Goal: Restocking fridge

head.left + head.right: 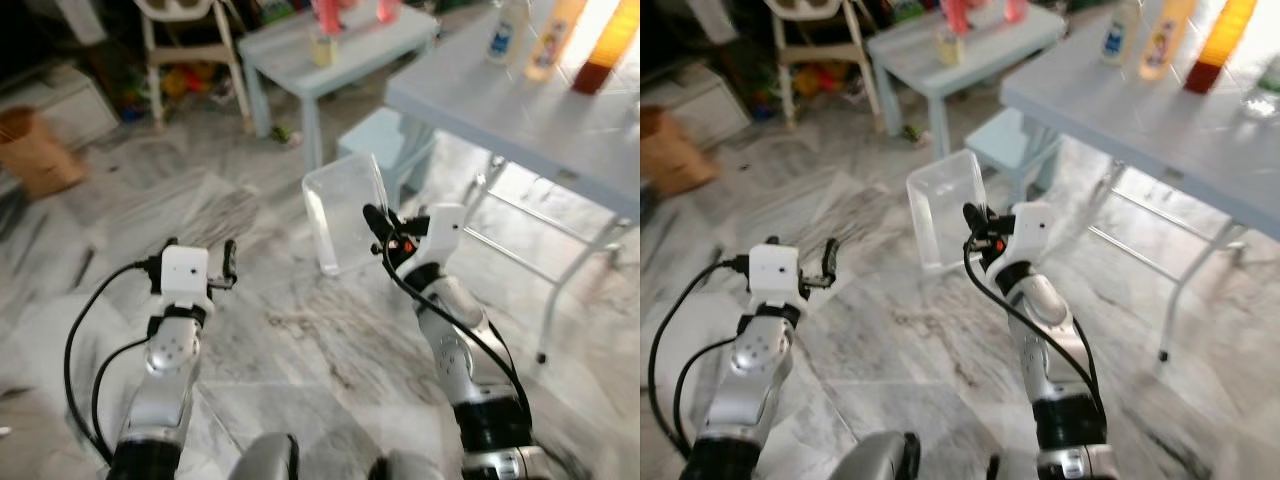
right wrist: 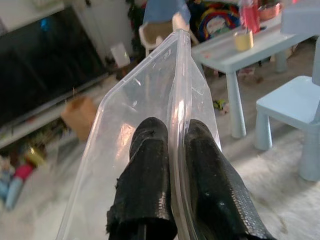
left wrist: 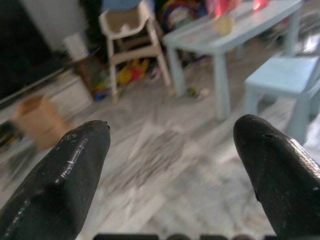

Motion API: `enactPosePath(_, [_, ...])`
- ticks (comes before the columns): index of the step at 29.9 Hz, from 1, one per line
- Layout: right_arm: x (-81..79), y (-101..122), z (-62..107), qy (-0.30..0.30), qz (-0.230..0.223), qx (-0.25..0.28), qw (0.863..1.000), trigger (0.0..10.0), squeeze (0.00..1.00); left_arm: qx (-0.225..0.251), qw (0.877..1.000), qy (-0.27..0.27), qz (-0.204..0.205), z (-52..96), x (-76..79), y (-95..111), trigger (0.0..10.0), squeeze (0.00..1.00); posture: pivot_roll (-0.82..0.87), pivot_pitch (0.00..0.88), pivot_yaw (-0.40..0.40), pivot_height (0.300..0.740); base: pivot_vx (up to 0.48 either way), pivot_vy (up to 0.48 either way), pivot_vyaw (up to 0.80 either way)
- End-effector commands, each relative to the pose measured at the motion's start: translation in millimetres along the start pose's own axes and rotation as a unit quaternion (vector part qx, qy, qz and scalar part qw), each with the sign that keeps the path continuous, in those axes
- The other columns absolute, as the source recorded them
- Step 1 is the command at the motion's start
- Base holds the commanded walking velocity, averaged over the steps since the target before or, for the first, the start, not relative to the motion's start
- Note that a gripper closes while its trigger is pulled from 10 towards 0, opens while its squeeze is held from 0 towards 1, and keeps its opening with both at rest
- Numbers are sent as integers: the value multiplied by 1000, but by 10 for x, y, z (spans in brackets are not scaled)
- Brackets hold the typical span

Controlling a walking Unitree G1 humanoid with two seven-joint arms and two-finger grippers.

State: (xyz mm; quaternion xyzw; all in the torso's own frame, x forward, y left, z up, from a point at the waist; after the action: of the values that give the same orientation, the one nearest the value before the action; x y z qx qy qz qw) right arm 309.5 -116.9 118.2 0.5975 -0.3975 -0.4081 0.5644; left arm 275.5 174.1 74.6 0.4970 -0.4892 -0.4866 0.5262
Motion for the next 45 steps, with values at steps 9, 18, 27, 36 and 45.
enactPosePath(9, [319, -136, 302, -55, 52, -21, 997, 10000, 0, -26, 998, 60, -18, 431, -387, -225, 10000, 0, 119, 0, 6, 740, 0, 0, 794])
enactPosePath(18, [194, -194, 240, -15, 51, -26, 998, 10000, 0, -33, 998, 47, -14, 371, -298, -308, 10000, 0, 113, 0, -12, 740, 0, 0, 787])
enactPosePath(27, [167, -206, 175, -5, 41, -28, 999, 10000, 0, -22, 998, 58, -4, 243, -249, -291, 10000, 0, 128, 0, -61, 740, 0, 0, 788])
enactPosePath(36, [41, -166, 10, 31, 39, -21, 999, 10000, 0, -15, 996, 85, 11, 277, -288, -260, 10000, 0, 158, 0, -69, 740, 0, 0, 784])
enactPosePath(45, [156, -213, 36, -19, 28, -19, 999, 10000, 0, -37, 998, 56, 4, 258, -243, -317, 10000, 0, 105, 0, 10, 740, 0, 0, 782])
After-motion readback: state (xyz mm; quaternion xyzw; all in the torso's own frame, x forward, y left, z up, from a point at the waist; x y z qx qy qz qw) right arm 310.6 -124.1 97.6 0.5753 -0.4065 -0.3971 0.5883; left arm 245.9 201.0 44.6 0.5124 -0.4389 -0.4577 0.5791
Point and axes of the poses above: a point about 5 cm out from each wrist's last joint towards the gripper, its own z axis pointing back from the gripper into the wrist, its own y axis along the axis of the wrist's last joint, x = y × z, the point moved 1 cm from there along -z, pointing out of the wrist towards the gripper, and after that the axes turned 12 degrees about z, right-handed, at the moved point
